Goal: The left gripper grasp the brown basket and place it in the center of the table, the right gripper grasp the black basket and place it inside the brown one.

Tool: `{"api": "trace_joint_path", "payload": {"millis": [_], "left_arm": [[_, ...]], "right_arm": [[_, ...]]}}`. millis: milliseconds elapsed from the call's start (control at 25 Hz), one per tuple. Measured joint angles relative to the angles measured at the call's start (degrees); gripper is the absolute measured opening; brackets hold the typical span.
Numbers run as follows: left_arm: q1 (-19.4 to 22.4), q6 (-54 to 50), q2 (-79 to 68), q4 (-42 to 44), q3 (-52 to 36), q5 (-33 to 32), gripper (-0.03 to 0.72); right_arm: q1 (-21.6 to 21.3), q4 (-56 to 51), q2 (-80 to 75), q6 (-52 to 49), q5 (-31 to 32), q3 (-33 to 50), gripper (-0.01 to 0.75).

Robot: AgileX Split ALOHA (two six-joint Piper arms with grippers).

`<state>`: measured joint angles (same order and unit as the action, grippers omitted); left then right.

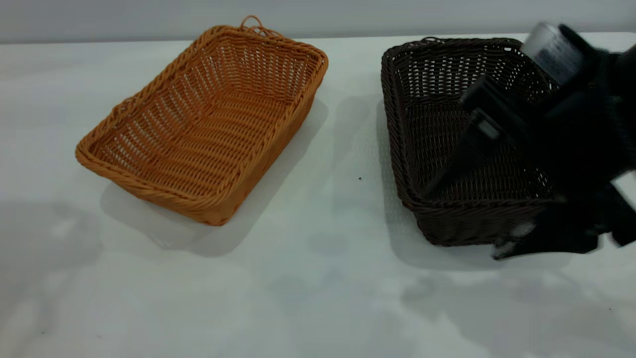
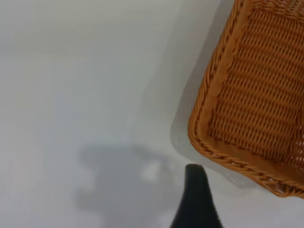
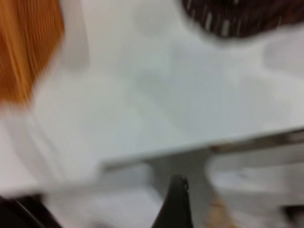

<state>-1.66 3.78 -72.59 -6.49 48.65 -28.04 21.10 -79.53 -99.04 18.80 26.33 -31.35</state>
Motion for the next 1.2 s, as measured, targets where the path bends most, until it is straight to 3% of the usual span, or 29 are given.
{"api": "trace_joint_path", "payload": {"millis": [120, 240, 840, 1200], "left_arm": [[0.00, 0.00, -0.06, 0.00, 0.00, 0.21, 0.493], [0.00, 0.00, -0.06, 0.00, 0.00, 0.25, 0.493], [0.00, 2.08, -7.55, 1.03, 1.19, 1.07, 0.493], [0.00, 10.51, -31.72, -2.27, 20.38, -3.12, 0.502]], "right_arm": [[0.00, -15.37, -4.49, 4.10, -0.86, -0.23, 0.591], [0.05, -21.09, -8.45, 4.47, -1.36, -2.17, 0.584], [0.05, -23.09, -17.32, -14.80, -16.86, -5.94, 0.540], [0.05, -23.28, -17.32, -14.16, -18.61, -5.94, 0.538]]}}
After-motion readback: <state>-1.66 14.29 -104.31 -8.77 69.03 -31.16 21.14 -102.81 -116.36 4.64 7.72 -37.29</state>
